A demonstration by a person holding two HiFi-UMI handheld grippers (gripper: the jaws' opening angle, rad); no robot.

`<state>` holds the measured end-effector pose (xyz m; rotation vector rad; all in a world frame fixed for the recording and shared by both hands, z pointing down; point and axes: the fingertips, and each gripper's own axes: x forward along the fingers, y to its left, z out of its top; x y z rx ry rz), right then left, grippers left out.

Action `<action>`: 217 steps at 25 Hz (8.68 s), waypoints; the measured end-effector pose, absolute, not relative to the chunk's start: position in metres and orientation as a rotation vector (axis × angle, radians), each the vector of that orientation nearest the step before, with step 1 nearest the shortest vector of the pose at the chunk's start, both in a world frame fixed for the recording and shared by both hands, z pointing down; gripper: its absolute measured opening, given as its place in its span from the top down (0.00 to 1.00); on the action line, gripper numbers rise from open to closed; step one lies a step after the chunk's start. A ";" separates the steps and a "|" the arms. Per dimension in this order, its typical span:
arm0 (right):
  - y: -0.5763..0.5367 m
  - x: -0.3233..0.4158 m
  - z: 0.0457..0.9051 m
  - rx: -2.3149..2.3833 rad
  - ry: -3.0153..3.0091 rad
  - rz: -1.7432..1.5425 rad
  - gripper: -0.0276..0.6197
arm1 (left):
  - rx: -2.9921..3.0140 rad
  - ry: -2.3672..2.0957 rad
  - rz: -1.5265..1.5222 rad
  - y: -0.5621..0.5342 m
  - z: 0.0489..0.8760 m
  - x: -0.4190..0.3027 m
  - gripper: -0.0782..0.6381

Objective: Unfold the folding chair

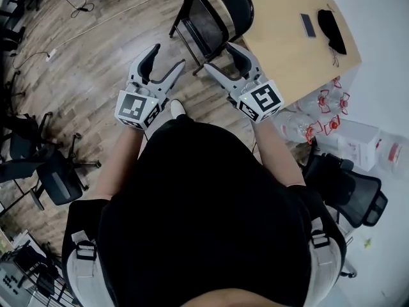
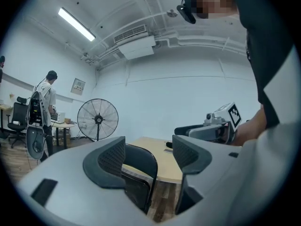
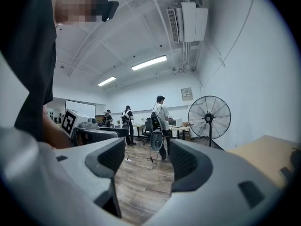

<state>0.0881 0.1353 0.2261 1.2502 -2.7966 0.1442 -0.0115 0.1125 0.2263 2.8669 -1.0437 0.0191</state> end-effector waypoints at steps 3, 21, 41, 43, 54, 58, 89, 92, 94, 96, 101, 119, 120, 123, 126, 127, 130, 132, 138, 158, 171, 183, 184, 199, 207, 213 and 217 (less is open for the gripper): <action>0.108 0.077 0.230 1.293 -2.771 0.154 0.51 | 2.872 -1.006 0.020 0.086 0.231 -0.022 0.46; -0.006 0.103 0.254 1.355 -2.714 0.232 0.51 | 2.852 -0.942 0.064 -0.026 0.258 0.002 0.46; -0.150 0.257 0.298 1.242 -2.622 0.336 0.51 | 2.767 -1.173 0.073 -0.139 0.270 0.133 0.49; -0.162 0.270 0.309 1.240 -2.590 0.361 0.51 | 2.758 -1.196 0.085 -0.144 0.275 0.141 0.49; -0.224 0.313 0.373 1.211 -2.395 0.480 0.51 | 2.721 -1.301 0.155 -0.174 0.300 0.168 0.50; -0.237 0.319 0.410 1.156 -2.300 0.555 0.51 | 2.681 -1.324 0.176 -0.187 0.319 0.173 0.50; -0.243 0.316 0.514 0.815 -1.889 1.017 0.81 | 2.506 -1.333 0.243 -0.230 0.393 0.176 0.51; -0.243 0.316 0.514 0.814 -1.860 1.039 0.82 | 2.501 -1.337 0.242 -0.227 0.391 0.168 0.51; -0.243 0.315 0.514 0.815 -1.843 1.046 0.82 | 2.502 -1.339 0.246 -0.225 0.390 0.162 0.51; -0.243 0.316 0.515 0.825 -1.831 1.046 0.82 | 2.502 -1.341 0.250 -0.223 0.389 0.156 0.51; -0.243 0.317 0.515 0.863 -1.814 1.045 0.82 | 2.496 -1.353 0.303 -0.218 0.394 0.139 0.51; -0.218 0.245 0.494 0.887 -1.807 0.985 0.83 | 2.339 -1.339 0.344 -0.204 0.432 0.060 0.51; -0.216 0.239 0.493 0.888 -1.808 0.981 0.83 | 2.334 -1.332 0.346 -0.202 0.435 0.057 0.51; -0.210 0.224 0.489 0.895 -1.813 0.967 0.83 | 2.317 -1.302 0.342 -0.201 0.443 0.051 0.51; -0.205 0.205 0.484 0.897 -1.817 0.944 0.82 | 2.298 -1.281 0.338 -0.202 0.451 0.045 0.51; -0.203 0.198 0.483 0.895 -1.818 0.937 0.82 | 2.288 -1.275 0.336 -0.203 0.454 0.043 0.51; -0.196 0.180 0.480 0.892 -1.820 0.921 0.82 | 2.253 -1.262 0.335 -0.206 0.465 0.036 0.51; -0.193 0.171 0.478 0.895 -1.821 0.908 0.82 | 2.231 -1.260 0.339 -0.210 0.473 0.033 0.51; -0.184 0.146 0.475 0.905 -1.818 0.871 0.82 | 2.156 -1.265 0.358 -0.228 0.505 0.023 0.51; -0.174 0.108 0.472 0.933 -1.842 0.813 0.82 | 1.656 -1.324 0.480 -0.273 0.650 0.028 0.48; -0.173 0.102 0.471 0.921 -1.875 0.785 0.82 | 1.583 -1.377 0.559 -0.288 0.687 0.029 0.48; -0.170 0.091 0.469 0.921 -1.900 0.772 0.82 | 1.548 -1.315 0.502 -0.281 0.680 0.032 0.64; -0.168 0.087 0.469 0.919 -1.905 0.769 0.82 | 1.543 -1.307 0.494 -0.279 0.681 0.028 0.64; -0.152 0.042 0.470 0.881 -1.938 0.756 0.80 | 1.540 -1.216 0.415 -0.249 0.695 -0.045 0.64; -0.147 0.027 0.476 0.881 -1.937 0.774 0.80 | 1.540 -1.169 0.352 -0.232 0.705 -0.094 0.64; -0.147 0.025 0.487 0.874 -1.921 0.809 0.80 | 1.536 -1.120 0.266 -0.218 0.723 -0.140 0.64; -0.147 0.025 0.493 0.861 -1.929 0.835 0.80 | 1.556 -1.076 0.198 -0.210 0.736 -0.164 0.63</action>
